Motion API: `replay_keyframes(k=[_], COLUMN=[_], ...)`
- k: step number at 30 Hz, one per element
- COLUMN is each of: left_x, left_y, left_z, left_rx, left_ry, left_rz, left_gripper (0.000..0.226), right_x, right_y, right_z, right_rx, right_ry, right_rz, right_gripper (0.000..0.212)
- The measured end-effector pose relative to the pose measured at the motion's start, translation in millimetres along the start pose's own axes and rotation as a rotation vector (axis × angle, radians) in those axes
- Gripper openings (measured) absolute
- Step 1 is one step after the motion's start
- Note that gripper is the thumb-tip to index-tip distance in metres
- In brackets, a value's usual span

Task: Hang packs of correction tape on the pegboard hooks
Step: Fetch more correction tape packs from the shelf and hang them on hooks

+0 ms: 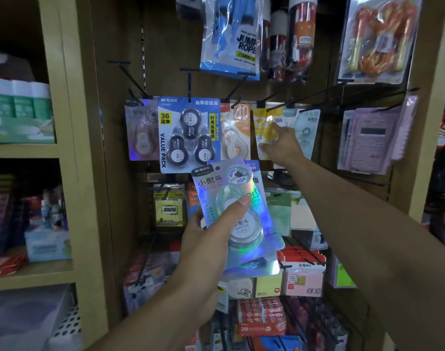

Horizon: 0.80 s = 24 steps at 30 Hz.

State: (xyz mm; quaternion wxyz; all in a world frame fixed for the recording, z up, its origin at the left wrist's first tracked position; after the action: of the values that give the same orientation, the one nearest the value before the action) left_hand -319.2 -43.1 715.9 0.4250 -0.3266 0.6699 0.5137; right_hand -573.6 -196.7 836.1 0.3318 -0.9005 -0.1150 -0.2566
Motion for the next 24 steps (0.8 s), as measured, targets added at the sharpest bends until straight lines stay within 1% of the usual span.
replay_keyframes(k=[1,2,3,4,5,7,8,10,12,14,16,17,18,19,21,22,24], left_x=[-1,0,0,9,11,8,11,16,22,31,33,34,35,38,38,39,42], left_y=[-4,-8,-13,-20,-22,-19,-19,-22,-17,-23,-21,-19,-17,-14,-8,-6,-5], left_z=[-10,-20,-25,-30,-28,-30,-36,-32,-23,-9,-10,-9,-11,-14,-11,-11,-12], left_rx=[0.001,-0.081,-0.125,-0.158,-0.111,-0.068,-0.056,0.033,0.053,0.068,0.103,0.101,0.083,0.073,0.055,0.042,0.006], left_ry=[0.007,-0.016,-0.024,-0.044,-0.072,-0.071,-0.083,-0.045,-0.018,-0.021,0.013,0.002,-0.016,-0.013,0.017,0.009,-0.01], left_rz=[0.011,0.022,0.015,-0.072,-0.088,-0.034,-0.041,-0.059,-0.062,-0.013,-0.016,0.001,0.025,0.016,-0.001,0.019,0.02], left_gripper=[0.052,0.053,0.041,0.026,0.018,0.021,0.026,0.037,0.048,0.061,0.073,0.081,0.086,0.086,0.084,0.087,0.086], right_x=[-1,-2,-2,0,4,18,26,43,57,64,68,68,66,64,61,58,54], right_y=[3,5,6,4,-1,-15,-23,-36,-44,-44,-38,-33,-30,-28,-26,-25,-23], right_z=[-5,-8,-7,-3,7,40,63,121,185,239,276,286,293,296,296,295,291], right_rx=[0.003,-0.005,-0.033,-0.092,-0.174,-0.315,-0.323,-0.224,-0.067,0.08,0.249,0.31,0.338,0.334,0.292,0.271,0.233], right_ry=[0.01,0.025,0.047,0.07,0.086,0.041,0.005,-0.057,-0.13,-0.218,-0.286,-0.299,-0.305,-0.304,-0.274,-0.255,-0.255], right_rz=[0.025,0.039,0.043,0.026,-0.029,-0.268,-0.424,-0.661,-0.732,-0.696,-0.587,-0.52,-0.455,-0.399,-0.351,-0.354,-0.338], right_gripper=[0.079,0.079,0.078,0.075,0.072,0.063,0.058,0.048,0.043,0.045,0.057,0.065,0.071,0.076,0.085,0.088,0.081])
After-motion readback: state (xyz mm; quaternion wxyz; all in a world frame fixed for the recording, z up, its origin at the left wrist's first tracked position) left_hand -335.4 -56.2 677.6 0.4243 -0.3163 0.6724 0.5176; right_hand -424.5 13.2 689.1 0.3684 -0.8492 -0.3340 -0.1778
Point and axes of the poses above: each hand's wrist, its own z-axis away from the middle knuckle, its own y-axis out of the palm, x = y × z, the point moved 4 cm from there along -z, towards the middle knuckle, and after that the axes turned 1 degree about -y, right-handed, at the moved point
